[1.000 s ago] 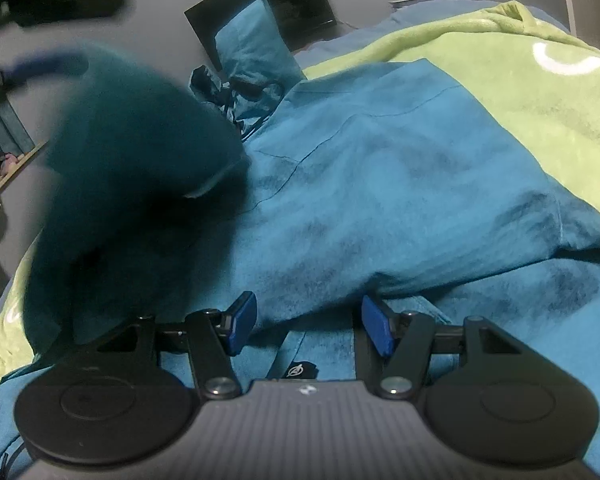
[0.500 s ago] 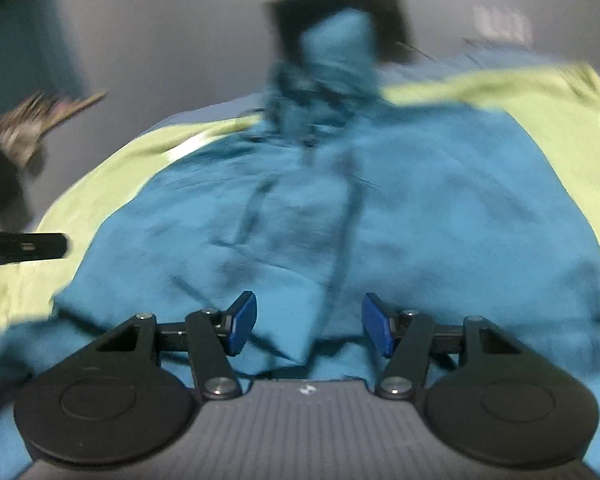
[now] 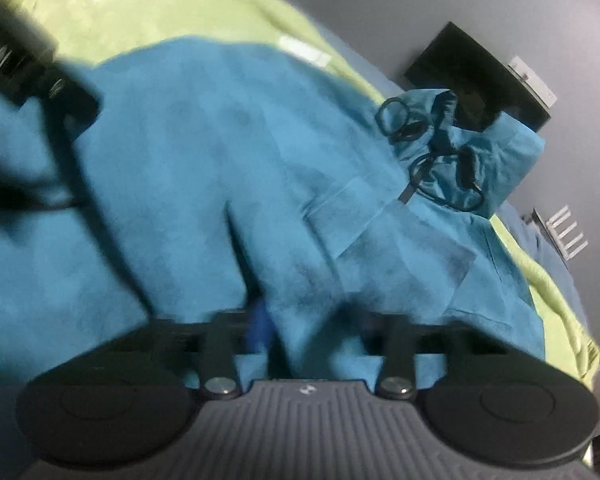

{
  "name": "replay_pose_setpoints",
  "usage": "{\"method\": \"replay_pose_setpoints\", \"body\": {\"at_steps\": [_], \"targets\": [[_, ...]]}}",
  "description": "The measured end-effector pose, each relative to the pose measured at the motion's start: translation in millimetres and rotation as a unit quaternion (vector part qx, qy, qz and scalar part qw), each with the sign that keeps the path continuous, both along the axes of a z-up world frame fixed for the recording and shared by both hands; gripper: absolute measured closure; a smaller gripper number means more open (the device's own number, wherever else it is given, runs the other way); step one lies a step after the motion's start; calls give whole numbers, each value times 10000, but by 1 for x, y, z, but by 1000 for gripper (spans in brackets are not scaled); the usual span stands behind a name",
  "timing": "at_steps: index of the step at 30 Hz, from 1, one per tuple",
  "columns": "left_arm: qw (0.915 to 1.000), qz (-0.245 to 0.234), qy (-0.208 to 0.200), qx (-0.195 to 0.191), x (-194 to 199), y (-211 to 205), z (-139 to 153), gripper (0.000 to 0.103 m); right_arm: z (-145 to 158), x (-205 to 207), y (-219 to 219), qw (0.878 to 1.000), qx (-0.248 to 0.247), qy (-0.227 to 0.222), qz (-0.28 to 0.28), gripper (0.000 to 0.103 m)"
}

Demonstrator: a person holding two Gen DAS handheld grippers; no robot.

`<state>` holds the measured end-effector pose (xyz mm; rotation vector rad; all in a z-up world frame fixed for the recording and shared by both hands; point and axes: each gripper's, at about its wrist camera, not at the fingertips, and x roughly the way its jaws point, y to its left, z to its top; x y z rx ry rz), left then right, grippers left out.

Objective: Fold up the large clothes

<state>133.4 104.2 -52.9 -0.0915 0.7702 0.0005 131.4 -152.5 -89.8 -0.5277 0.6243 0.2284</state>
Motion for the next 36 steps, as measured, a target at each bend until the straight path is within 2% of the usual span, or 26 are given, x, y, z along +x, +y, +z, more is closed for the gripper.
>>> {"method": "replay_pose_setpoints", "body": {"at_steps": [2,4,6,7,9,10,11,13,15,16,19,22,25,27,30,31,33,36], "targets": [[9999,36,3,-98,-1,4,-1,13,26,0,-28,9946,799,-367,-547,100],[9998,55,18,-175,0,8,0,13,49,-3,-66,9781,1496,-744,-1243,100],[9997,56,43,-219,1,9,-1,13,61,-3,-106,9538,2057,-885,-2004,100],[9997,48,49,-224,1,9,-1,13,62,-4,-131,9368,2331,-829,-2474,100],[9997,15,36,-230,1,8,-2,13,55,-7,-170,9077,2806,-500,-3081,99],[9997,0,26,-223,0,7,-1,13,50,-10,-184,8968,2996,-373,-3233,98],[9998,-12,19,-207,0,7,-1,13,44,-16,-195,8862,3157,-284,-3378,94],[9998,-32,4,-191,0,5,-1,13,33,-30,-206,8755,3125,-222,-3679,79],[9999,-50,-17,-163,-1,4,0,11,22,-44,-212,8661,3055,-241,-3950,38],[9999,-55,-14,-146,-2,3,0,10,15,-52,-217,8591,3116,-215,-4054,32],[10000,-68,-35,-65,-4,0,2,9,-3,-65,-231,8271,3457,133,-4430,30],[9997,-71,-213,69,-11,-4,10,9,0,-79,-238,8092,3628,-151,-4620,30],[9986,-74,-501,168,-24,-8,25,9,12,-98,-240,8035,3901,-646,-4450,30],[9977,-123,-651,168,-36,-8,44,11,26,-110,-242,7985,4214,-767,-4230,30],[9915,-486,-1204,-33,-68,1,84,8,56,-136,-251,7884,4923,-888,-3579,30],[9882,-556,-1425,-76,-79,4,97,5,68,-144,-257,7902,5078,-859,-3322,30],[9801,-578,-1899,-93,-101,14,123,2,92,-159,-262,8055,5083,-870,-2918,30],[9795,-780,-1848,-171,-122,27,158,3,129,-186,-271,8384,4746,-1111,-2438,25]]}}
